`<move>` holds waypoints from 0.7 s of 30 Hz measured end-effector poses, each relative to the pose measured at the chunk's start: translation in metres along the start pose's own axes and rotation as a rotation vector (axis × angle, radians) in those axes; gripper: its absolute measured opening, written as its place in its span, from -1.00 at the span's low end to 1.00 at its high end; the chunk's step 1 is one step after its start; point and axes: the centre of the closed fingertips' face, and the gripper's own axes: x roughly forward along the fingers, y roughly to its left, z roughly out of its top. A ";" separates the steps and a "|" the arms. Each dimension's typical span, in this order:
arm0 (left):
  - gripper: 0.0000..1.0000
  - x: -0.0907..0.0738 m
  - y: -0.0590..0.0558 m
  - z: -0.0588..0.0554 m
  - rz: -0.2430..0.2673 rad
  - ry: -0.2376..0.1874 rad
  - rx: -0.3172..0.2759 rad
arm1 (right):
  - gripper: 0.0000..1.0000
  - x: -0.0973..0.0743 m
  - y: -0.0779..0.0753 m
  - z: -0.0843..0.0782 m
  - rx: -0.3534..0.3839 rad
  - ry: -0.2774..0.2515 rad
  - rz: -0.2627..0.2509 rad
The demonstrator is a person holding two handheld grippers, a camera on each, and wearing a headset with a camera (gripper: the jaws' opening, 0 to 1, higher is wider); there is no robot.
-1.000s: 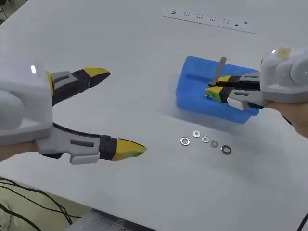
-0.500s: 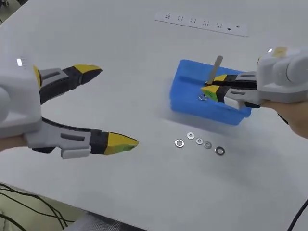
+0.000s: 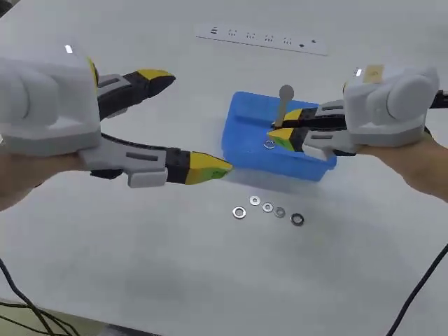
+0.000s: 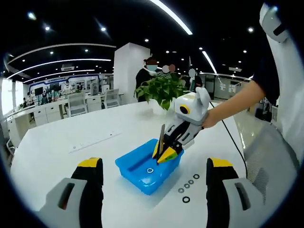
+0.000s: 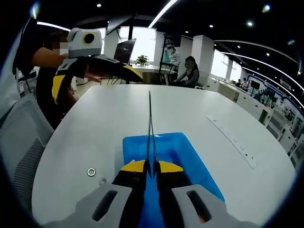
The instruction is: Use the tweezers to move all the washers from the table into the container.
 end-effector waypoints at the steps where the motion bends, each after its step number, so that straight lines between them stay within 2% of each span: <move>1: 0.79 0.008 0.001 0.001 -0.010 0.005 0.006 | -0.82 0.000 0.000 0.000 -0.001 0.000 0.003; 3: 0.75 0.019 0.000 0.003 -0.035 0.006 0.004 | -0.82 0.000 0.001 -0.001 -0.001 0.002 0.007; 5: 0.70 0.031 -0.004 0.003 -0.081 0.016 -0.013 | -0.82 0.000 0.001 -0.002 0.002 0.003 0.008; 9: 0.49 0.050 -0.009 0.006 -0.126 0.027 -0.015 | -0.82 0.000 0.000 -0.006 0.003 0.006 0.012; 12: 0.34 0.057 -0.006 0.006 -0.161 0.039 0.003 | -0.82 0.001 -0.001 -0.008 0.004 0.009 0.015; 13: 0.30 0.062 -0.012 0.006 -0.178 0.044 -0.002 | -0.82 0.002 -0.001 -0.008 0.005 0.009 0.016; 14: 0.23 0.064 -0.012 0.007 -0.190 0.042 -0.003 | -0.82 0.003 -0.001 -0.008 0.004 0.008 0.018; 16: 0.11 0.069 -0.015 0.010 -0.218 0.030 0.053 | -0.82 0.004 -0.001 -0.008 0.001 0.008 0.022; 20: -0.09 0.076 -0.019 0.012 -0.249 0.036 0.044 | -0.81 0.008 0.002 -0.006 0.003 0.002 0.039; 21: -0.15 0.077 -0.023 0.013 -0.274 0.039 0.045 | -0.81 0.009 0.003 -0.006 0.000 0.003 0.042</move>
